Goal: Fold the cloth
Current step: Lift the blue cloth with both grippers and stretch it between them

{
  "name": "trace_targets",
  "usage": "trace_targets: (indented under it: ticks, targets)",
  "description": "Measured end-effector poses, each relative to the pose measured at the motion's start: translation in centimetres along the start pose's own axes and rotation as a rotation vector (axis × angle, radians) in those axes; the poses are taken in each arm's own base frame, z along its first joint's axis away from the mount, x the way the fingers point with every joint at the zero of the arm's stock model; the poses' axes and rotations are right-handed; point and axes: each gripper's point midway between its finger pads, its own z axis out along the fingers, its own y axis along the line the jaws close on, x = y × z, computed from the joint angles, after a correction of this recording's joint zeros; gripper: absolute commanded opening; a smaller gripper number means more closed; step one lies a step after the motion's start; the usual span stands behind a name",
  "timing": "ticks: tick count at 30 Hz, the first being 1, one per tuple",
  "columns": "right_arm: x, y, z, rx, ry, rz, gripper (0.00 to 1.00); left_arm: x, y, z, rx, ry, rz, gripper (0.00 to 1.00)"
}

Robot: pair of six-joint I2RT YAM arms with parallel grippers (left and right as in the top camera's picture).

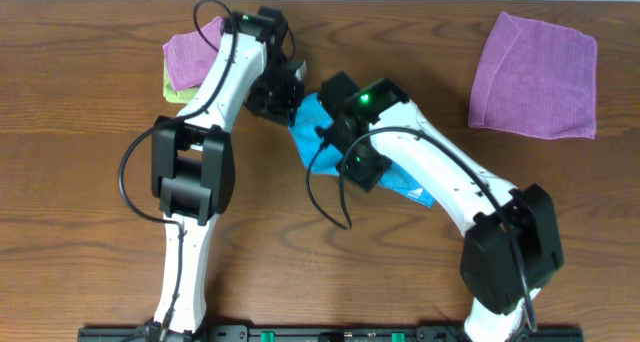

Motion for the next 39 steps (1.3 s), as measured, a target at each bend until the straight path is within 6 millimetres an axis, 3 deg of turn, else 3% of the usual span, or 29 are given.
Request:
trace_targets:
  ticks: [4, 9, 13, 15, 20, 23, 26, 29, 34, 39]
  targets:
    - [-2.9, -2.4, -3.4, 0.114, -0.147, 0.046, 0.02, -1.1, -1.6, -5.0, -0.005, -0.114, 0.025, 0.06]
    - [-7.1, -5.9, -8.8, 0.265, -0.387, 0.114, 0.02, -1.6, -3.8, -13.2, -0.032, -0.324, 0.032, 0.06]
    - [-8.7, -9.0, -11.8, 0.381, -0.495, 0.130, 0.02, -1.1, -4.4, -17.8, -0.050, -0.446, 0.000, 0.06]
    - [-8.7, -10.8, -12.6, 0.441, -0.504, 0.121, 0.03, -0.8, -4.1, -19.0, -0.055, -0.472, -0.033, 0.06]
    - [-7.3, -14.4, -14.0, 0.533, -0.480, 0.121, 0.03, 0.3, -2.3, -19.9, -0.071, -0.463, -0.132, 0.06]
    - [-5.6, -14.9, -13.2, 0.507, -0.414, 0.109, 0.03, 2.2, -1.6, -19.3, -0.080, -0.389, -0.189, 0.06]
    - [-4.3, -13.0, -11.5, 0.383, -0.355, 0.071, 0.02, 4.1, -1.7, -18.5, -0.086, -0.306, -0.214, 0.06]
    - [-3.8, -10.7, -10.5, 0.252, -0.340, 0.046, 0.02, 4.1, -1.9, -18.4, -0.088, -0.304, -0.206, 0.06]
    - [-3.2, -8.7, -9.9, 0.145, -0.319, 0.038, 0.02, 4.1, -2.0, -18.4, -0.080, -0.302, -0.205, 0.06]
    - [-0.7, -7.0, -9.0, 0.068, -0.215, 0.041, 0.02, 4.2, -3.4, -18.1, -0.045, -0.291, -0.180, 0.06]
